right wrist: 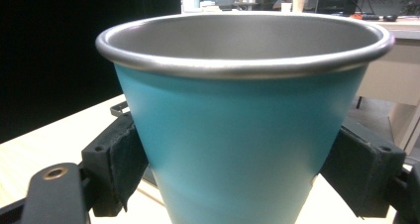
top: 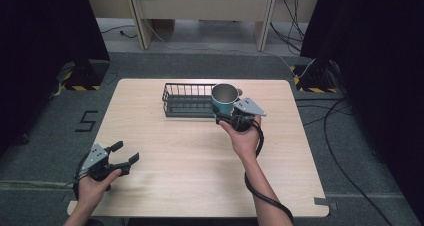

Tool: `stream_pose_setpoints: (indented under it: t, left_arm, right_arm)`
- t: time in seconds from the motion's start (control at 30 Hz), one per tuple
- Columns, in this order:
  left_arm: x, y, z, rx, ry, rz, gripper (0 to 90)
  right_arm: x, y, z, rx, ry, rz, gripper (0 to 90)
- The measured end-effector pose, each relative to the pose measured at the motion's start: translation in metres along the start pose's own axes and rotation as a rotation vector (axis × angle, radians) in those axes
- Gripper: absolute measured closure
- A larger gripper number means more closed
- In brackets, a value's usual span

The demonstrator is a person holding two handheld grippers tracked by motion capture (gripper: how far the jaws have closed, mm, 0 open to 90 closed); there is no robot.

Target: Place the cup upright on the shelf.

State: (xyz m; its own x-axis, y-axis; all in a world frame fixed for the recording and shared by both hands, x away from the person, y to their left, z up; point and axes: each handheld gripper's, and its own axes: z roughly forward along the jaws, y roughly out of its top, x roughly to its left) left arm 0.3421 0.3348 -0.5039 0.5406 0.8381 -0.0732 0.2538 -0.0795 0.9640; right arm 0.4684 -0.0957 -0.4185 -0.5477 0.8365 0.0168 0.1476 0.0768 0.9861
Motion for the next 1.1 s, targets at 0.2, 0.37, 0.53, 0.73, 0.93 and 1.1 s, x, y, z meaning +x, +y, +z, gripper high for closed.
stream_pose_setpoints:
  t: [0.2,0.37,0.53,0.73,0.93,1.1]
  left_arm:
    - [0.000,0.000,-0.002,-0.004,0.006,-0.005,15.9]
    - [-0.001,0.000,0.000,0.002,0.006,-0.001,15.9]
    - [-0.001,0.000,-0.001,0.002,0.002,0.002,15.9]
    - [-0.001,0.000,0.000,0.000,0.002,-0.001,15.9]
    - [-0.001,0.000,-0.001,-0.004,0.001,-0.003,15.9]
    - [-0.001,0.000,-0.001,-0.003,0.000,-0.003,15.9]
  right_arm:
    - [0.001,0.001,0.010,0.008,0.004,0.002,18.6]
    - [0.002,0.004,0.016,0.010,0.011,0.004,18.6]
    - [0.002,0.006,0.020,0.013,0.010,0.009,18.6]
    - [0.003,0.010,0.027,0.010,0.011,0.013,18.6]
    - [0.005,0.011,0.035,0.016,0.013,0.013,18.6]
    - [0.007,0.013,0.042,0.016,0.015,0.018,18.6]
